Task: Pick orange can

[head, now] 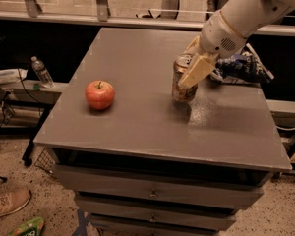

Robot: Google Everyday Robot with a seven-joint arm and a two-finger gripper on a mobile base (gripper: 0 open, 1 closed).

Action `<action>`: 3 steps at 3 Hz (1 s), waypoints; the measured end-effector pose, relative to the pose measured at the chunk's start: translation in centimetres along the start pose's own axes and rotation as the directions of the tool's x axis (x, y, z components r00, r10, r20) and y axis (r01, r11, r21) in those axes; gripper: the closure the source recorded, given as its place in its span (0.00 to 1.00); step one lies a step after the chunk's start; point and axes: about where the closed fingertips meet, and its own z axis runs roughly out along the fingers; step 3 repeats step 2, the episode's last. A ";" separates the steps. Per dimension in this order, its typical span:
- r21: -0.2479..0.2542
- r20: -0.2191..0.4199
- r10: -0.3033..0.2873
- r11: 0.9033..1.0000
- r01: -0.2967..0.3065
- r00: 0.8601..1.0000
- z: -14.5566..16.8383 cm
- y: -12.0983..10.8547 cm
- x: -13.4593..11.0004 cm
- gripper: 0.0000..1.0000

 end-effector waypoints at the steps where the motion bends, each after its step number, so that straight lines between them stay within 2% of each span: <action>1: 0.088 -0.001 -0.040 0.995 0.039 0.999 -4.2 0.1 -1.3 1.00; 3: 0.089 0.000 -0.040 0.995 0.040 0.999 -4.3 0.1 -1.4 1.00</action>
Offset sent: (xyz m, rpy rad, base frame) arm -0.0120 -0.0191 0.0623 -0.0012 -0.1334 -0.0213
